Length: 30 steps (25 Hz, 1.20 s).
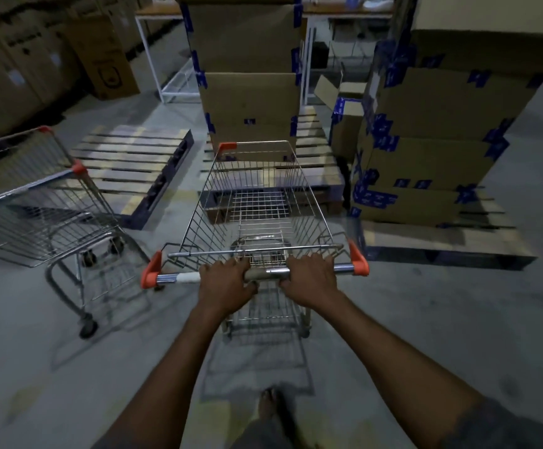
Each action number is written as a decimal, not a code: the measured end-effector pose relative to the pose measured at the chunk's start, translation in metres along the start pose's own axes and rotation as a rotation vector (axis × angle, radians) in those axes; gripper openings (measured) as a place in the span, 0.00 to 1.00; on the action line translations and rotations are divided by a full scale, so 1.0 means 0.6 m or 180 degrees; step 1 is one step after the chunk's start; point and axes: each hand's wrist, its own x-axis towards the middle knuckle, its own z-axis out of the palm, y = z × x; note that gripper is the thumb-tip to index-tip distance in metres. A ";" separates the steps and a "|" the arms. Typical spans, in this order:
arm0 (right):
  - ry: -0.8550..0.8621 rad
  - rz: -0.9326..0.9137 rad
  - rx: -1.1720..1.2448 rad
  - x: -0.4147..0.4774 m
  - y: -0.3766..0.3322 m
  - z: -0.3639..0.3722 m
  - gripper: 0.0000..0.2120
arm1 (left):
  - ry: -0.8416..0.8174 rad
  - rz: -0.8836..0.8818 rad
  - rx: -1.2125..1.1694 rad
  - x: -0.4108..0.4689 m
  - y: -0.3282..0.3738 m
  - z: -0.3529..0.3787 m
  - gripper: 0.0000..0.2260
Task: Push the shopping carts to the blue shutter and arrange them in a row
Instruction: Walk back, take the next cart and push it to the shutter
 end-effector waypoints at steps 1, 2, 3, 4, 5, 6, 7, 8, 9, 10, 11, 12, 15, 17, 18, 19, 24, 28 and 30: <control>-0.0002 0.0065 -0.0021 -0.022 -0.006 -0.001 0.19 | -0.0014 0.0047 -0.0003 -0.020 0.002 0.001 0.19; 0.0028 0.0114 -0.0047 -0.044 -0.012 0.002 0.20 | -0.0026 0.0126 0.0008 -0.037 0.003 0.001 0.20; 0.0093 0.0153 -0.0064 -0.068 -0.017 0.009 0.25 | -0.0055 0.0244 0.0047 -0.052 0.003 0.003 0.20; 0.0164 0.0162 -0.0055 -0.092 -0.022 0.019 0.31 | -0.0115 0.0372 0.0102 -0.066 0.000 0.004 0.23; 0.0212 0.0105 -0.0038 -0.116 -0.026 0.029 0.38 | -0.0180 0.0483 0.0098 -0.079 -0.003 0.006 0.26; 0.0204 -0.0017 -0.0046 -0.141 -0.030 0.040 0.43 | -0.0192 0.0575 0.0005 -0.095 -0.005 0.009 0.32; 0.0175 -0.0148 -0.0092 -0.162 -0.037 0.053 0.48 | -0.0160 0.0631 -0.0117 -0.111 -0.009 0.013 0.38; 0.0182 -0.0211 -0.0156 -0.180 -0.046 0.064 0.52 | -0.0075 0.0644 -0.0178 -0.130 -0.013 0.017 0.42; 0.0217 -0.0190 -0.0210 -0.197 -0.056 0.072 0.55 | 0.0095 0.0645 -0.0110 -0.151 -0.018 0.025 0.44; 0.0235 -0.0102 -0.0244 -0.211 -0.067 0.074 0.55 | 0.0303 0.0660 0.0016 -0.172 -0.023 0.035 0.44; 0.0240 0.0005 -0.0277 -0.223 -0.079 0.072 0.53 | 0.0488 0.0698 0.0122 -0.193 -0.032 0.044 0.44; 0.0236 0.0092 -0.0301 -0.230 -0.088 0.068 0.49 | 0.0583 0.0743 0.0187 -0.209 -0.040 0.049 0.43; 0.0190 0.0345 -0.0200 -0.252 -0.113 0.053 0.43 | 0.0564 0.0856 0.0117 -0.240 -0.059 0.046 0.39; 0.0094 0.0489 -0.0107 -0.272 -0.127 0.050 0.41 | 0.0433 0.0909 -0.0009 -0.254 -0.062 0.040 0.35; 0.0106 0.0515 -0.0080 -0.287 -0.131 0.050 0.38 | 0.0374 0.0955 -0.0039 -0.261 -0.058 0.039 0.31; 0.0140 0.0509 -0.0076 -0.303 -0.132 0.050 0.34 | 0.0332 0.1026 -0.0062 -0.270 -0.054 0.037 0.26; -0.0282 0.0353 -0.0097 -0.372 -0.106 0.030 0.19 | -0.0016 0.1279 -0.0044 -0.313 -0.028 0.015 0.12; -0.1114 0.0527 0.0263 -0.418 -0.086 0.000 0.22 | -0.0691 0.1498 -0.0012 -0.345 0.008 0.012 0.16; -0.1298 0.0583 0.0290 -0.453 -0.079 -0.002 0.21 | -0.0938 0.1502 -0.0043 -0.369 0.028 0.016 0.15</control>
